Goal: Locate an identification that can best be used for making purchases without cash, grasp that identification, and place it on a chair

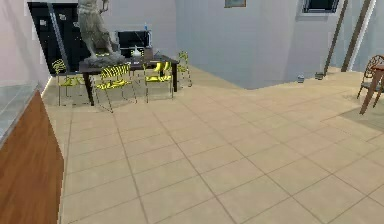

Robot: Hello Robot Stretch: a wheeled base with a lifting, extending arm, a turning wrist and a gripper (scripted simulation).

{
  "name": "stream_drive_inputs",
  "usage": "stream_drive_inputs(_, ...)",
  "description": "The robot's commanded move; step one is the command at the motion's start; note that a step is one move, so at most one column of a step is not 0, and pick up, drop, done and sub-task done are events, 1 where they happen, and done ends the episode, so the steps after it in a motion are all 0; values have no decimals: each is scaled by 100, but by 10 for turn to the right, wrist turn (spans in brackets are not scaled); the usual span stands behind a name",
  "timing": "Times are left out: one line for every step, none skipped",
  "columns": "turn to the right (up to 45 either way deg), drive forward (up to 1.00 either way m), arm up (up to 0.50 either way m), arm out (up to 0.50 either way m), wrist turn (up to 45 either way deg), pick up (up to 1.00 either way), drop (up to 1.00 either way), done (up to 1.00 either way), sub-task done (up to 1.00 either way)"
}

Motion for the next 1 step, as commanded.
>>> stream_drive_inputs(0,25,0,0,0,0,0,0,0)
